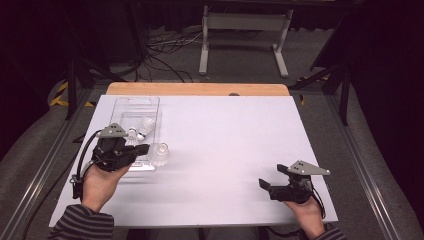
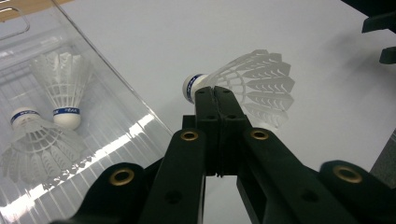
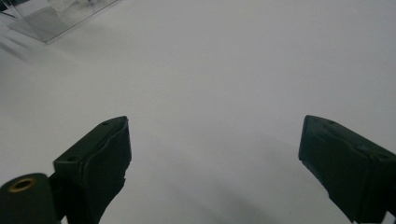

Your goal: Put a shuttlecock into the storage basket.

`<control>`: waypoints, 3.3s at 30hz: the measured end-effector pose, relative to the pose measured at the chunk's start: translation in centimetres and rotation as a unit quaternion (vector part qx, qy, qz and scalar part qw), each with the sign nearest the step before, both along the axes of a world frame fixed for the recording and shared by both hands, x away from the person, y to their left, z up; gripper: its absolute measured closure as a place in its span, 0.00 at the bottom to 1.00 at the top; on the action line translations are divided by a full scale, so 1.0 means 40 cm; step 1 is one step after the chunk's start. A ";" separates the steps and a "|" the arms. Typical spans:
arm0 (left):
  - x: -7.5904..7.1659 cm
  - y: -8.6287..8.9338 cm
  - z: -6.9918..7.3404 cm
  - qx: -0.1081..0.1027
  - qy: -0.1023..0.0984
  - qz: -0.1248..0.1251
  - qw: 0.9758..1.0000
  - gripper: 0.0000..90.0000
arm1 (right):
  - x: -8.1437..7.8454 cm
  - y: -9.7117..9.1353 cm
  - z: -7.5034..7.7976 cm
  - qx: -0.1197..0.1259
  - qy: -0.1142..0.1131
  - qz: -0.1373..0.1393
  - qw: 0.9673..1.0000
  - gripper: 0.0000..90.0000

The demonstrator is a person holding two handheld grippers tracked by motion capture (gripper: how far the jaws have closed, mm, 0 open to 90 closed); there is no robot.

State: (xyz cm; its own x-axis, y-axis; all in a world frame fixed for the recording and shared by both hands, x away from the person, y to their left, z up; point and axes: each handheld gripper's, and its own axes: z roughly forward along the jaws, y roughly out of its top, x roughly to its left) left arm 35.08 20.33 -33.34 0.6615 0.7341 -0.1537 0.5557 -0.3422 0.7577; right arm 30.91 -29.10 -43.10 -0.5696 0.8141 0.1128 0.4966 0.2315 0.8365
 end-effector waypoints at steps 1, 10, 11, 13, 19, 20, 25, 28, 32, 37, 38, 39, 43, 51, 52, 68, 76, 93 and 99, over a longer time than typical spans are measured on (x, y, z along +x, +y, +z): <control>0.000 0.001 0.001 -0.002 0.002 0.001 1.000 1.00 | -0.001 0.000 -0.001 0.000 0.000 0.000 1.000 0.11; 0.013 0.015 0.017 -0.003 -0.005 0.012 1.000 1.00 | -0.002 -0.007 -0.003 0.007 -0.004 -0.009 1.000 0.11; 0.014 0.018 0.021 -0.003 -0.006 0.018 1.000 1.00 | -0.002 -0.009 -0.003 0.007 -0.004 -0.011 1.000 0.11; 0.016 0.022 0.025 -0.005 -0.005 0.020 1.000 1.00 | 0.001 -0.014 -0.003 0.011 -0.006 -0.016 1.000 0.11; 0.026 0.038 0.028 -0.008 -0.004 0.033 0.999 1.00 | 0.009 -0.024 -0.007 0.008 -0.007 -0.027 1.000 0.11; 0.028 0.041 0.028 -0.007 -0.003 0.039 0.999 1.00 | 0.010 -0.023 -0.007 0.005 -0.007 -0.026 1.000 0.11; 0.042 0.056 0.026 -0.006 0.003 0.051 0.999 1.00 | 0.016 -0.018 -0.007 -0.015 -0.017 -0.028 0.999 0.11; 0.053 0.065 0.023 -0.004 0.005 0.058 0.998 1.00 | 0.019 -0.017 -0.010 -0.020 -0.014 -0.030 0.999 0.11; 0.065 0.075 0.017 -0.002 0.008 0.070 0.998 1.00 | 0.026 -0.018 -0.012 -0.024 -0.014 -0.033 0.999 0.11; 0.089 0.092 0.013 0.004 0.009 0.087 0.996 1.00 | 0.031 -0.017 -0.014 -0.027 -0.012 -0.033 0.999 0.11; 0.093 0.094 0.013 0.003 0.011 0.090 0.996 1.00 | 0.031 -0.017 -0.014 -0.027 -0.011 -0.033 0.999 0.11; 0.099 0.097 0.012 0.005 0.010 0.093 0.996 1.00 | 0.031 -0.016 -0.014 -0.027 -0.010 -0.033 0.999 0.11; 0.120 0.106 0.007 0.009 0.016 0.102 0.995 1.00 | 0.031 -0.017 -0.014 -0.026 -0.011 -0.034 0.999 0.11; 0.159 0.118 0.000 0.019 0.016 0.123 0.992 1.00 | 0.031 -0.020 -0.014 -0.022 -0.009 -0.036 0.999 0.11; 0.164 0.120 -0.001 0.023 0.015 0.125 0.992 1.00 | 0.031 -0.020 -0.014 -0.022 -0.009 -0.037 0.999 0.11; 0.226 0.116 -0.040 0.059 0.021 0.160 0.985 1.00 | 0.031 -0.019 -0.014 -0.019 -0.008 -0.037 0.999 0.11; 0.248 0.117 -0.059 0.060 0.031 0.174 0.982 1.00 | 0.031 -0.020 -0.013 -0.018 -0.008 -0.036 0.999 0.11; 0.276 0.113 -0.124 0.089 0.048 0.195 0.976 0.99 | 0.030 -0.020 -0.013 -0.014 -0.008 -0.033 0.999 0.11; 0.276 0.119 -0.130 0.093 0.056 0.191 0.975 0.96 | 0.030 -0.019 -0.013 -0.014 -0.007 -0.031 0.999 0.11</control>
State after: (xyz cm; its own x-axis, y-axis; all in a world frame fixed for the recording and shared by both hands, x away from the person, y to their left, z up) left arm 46.10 25.07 -38.52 0.3202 0.9461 -0.0493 0.7450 -0.2193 0.6299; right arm 32.11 -29.84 -43.63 -0.5195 0.8506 0.0815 0.4994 0.2248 0.8367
